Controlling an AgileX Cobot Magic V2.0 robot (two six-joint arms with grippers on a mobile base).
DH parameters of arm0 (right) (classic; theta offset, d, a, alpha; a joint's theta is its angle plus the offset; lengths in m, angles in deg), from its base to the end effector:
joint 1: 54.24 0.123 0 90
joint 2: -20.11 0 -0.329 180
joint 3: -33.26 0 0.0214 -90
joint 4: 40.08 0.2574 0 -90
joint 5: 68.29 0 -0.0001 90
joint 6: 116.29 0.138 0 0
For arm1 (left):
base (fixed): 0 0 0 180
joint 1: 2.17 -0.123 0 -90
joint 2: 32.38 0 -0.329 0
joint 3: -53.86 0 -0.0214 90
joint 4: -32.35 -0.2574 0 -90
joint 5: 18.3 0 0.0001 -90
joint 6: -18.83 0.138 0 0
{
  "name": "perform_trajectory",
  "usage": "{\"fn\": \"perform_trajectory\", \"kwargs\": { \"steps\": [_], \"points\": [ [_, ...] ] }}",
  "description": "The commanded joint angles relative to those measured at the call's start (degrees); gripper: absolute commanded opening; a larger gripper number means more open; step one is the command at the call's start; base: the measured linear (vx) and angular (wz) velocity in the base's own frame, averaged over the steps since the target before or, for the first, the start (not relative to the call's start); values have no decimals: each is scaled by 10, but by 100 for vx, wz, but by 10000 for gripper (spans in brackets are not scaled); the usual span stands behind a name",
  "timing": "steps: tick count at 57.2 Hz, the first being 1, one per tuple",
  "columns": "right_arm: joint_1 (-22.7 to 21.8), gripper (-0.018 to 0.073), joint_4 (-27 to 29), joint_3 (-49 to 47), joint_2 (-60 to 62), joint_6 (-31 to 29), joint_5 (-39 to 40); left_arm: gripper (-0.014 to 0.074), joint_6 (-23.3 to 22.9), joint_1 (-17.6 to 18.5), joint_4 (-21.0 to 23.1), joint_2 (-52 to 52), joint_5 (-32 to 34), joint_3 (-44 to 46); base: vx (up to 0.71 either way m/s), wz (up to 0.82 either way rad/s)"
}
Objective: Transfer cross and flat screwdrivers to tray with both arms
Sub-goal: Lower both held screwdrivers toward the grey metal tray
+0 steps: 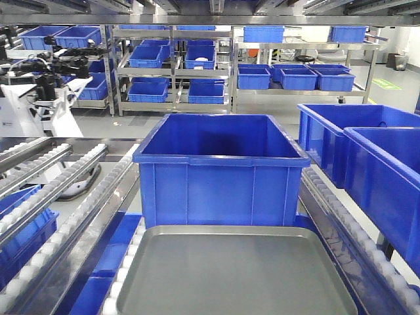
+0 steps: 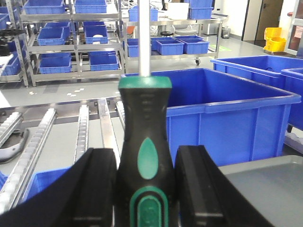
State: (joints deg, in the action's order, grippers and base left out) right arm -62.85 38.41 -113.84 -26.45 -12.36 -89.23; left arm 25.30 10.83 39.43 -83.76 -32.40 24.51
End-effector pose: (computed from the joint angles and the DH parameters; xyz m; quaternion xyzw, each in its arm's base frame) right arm 0.1569 0.0252 0.4439 -0.0732 0.6665 0.0741 0.7382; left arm 0.1771 -0.0451 0.4312 0.0908 0.7300 -0.0900 0.6714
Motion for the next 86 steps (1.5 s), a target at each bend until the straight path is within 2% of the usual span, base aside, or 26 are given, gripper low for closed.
{"fn": "perform_trajectory", "kwargs": {
  "steps": [1,64,77,82,86],
  "points": [
    [-2,-8,20,-19,0,-4,9,2,-2,3,5,2,55,18,8,-6],
    [-2,-8,21,-19,0,-4,6,2,-2,3,6,4,56,18,1,0],
    [-2,-8,37,-19,0,0,-7,2,-5,3,6,4,76,18,0,0],
    [-2,-8,67,-19,0,1,-14,2,-5,3,26,2,63,18,0,0],
    [-2,-8,80,-19,-16,14,-32,2,-4,3,65,-9,52,18,0,0]
  ]
}}
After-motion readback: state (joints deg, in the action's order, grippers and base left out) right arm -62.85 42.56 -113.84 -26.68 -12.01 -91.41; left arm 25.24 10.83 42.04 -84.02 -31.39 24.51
